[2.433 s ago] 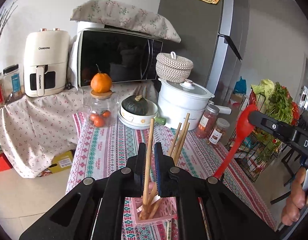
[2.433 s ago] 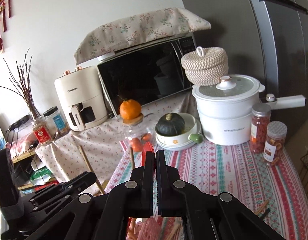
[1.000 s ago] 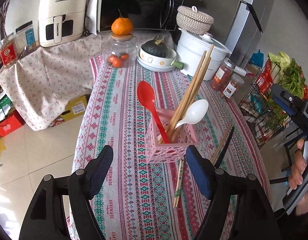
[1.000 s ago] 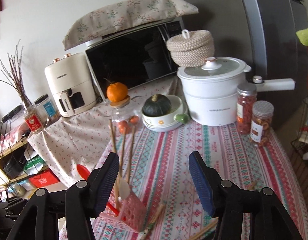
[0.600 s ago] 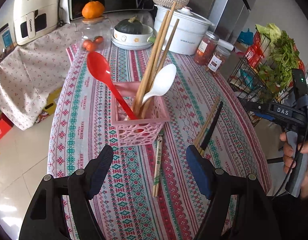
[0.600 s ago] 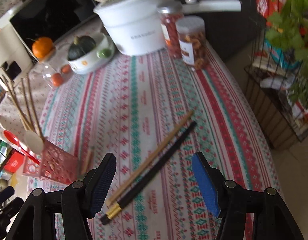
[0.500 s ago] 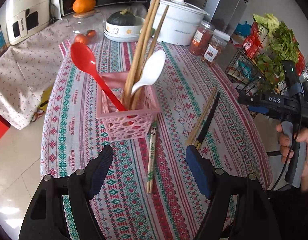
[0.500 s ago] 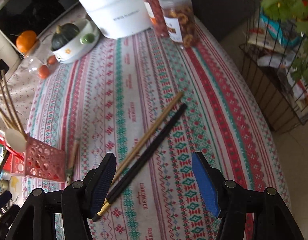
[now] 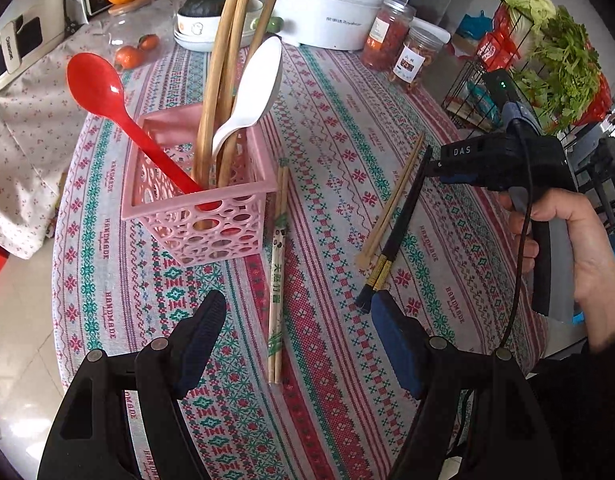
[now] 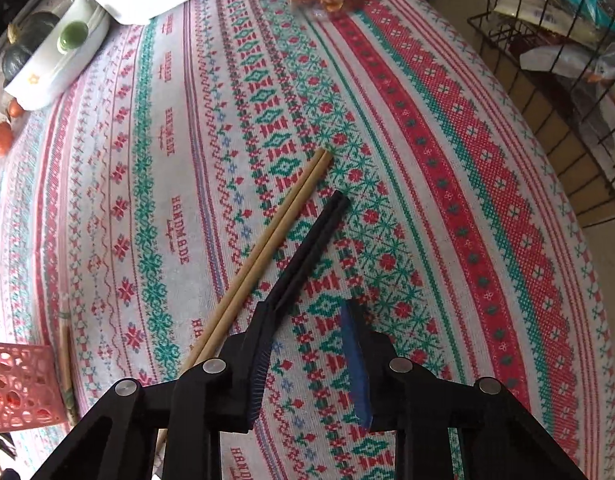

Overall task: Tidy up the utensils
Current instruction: 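Grasp one black gold-tipped chopstick with the right tool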

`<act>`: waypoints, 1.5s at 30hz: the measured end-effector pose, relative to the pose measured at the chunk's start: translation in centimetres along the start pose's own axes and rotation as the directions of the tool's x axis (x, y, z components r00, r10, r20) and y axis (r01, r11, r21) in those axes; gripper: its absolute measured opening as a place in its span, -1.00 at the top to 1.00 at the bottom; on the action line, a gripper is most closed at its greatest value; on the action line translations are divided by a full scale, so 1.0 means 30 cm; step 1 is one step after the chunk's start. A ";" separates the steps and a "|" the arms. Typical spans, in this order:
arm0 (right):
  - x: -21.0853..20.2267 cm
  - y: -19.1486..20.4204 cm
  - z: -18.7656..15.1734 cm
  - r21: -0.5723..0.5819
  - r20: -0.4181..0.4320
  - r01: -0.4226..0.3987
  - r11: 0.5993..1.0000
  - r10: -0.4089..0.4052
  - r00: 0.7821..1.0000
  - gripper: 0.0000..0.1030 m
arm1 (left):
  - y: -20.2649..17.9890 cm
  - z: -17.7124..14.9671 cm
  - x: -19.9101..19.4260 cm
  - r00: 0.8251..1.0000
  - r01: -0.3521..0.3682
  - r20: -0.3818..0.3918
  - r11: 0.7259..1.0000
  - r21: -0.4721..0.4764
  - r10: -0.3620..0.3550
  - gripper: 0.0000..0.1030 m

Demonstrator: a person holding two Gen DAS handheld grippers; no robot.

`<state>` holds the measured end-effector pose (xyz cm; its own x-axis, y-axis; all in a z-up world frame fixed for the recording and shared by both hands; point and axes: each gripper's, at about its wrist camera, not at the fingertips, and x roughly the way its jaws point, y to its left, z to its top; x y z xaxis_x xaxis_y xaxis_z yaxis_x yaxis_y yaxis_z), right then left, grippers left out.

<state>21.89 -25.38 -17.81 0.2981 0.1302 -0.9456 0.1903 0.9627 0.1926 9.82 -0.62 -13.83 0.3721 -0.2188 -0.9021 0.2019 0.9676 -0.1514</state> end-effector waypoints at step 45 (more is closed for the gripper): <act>-0.172 -0.242 -0.102 -0.077 -0.042 -0.116 0.990 0.113 0.993 0.88 | -0.360 0.207 0.152 0.999 0.033 -0.024 0.956 0.292 -0.027 0.41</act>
<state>16.09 -32.31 -15.13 0.2785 0.2482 -0.9278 0.0818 0.9564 0.2804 14.96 -12.85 -13.80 0.3448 -0.2418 -0.9070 0.4698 0.8810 -0.0563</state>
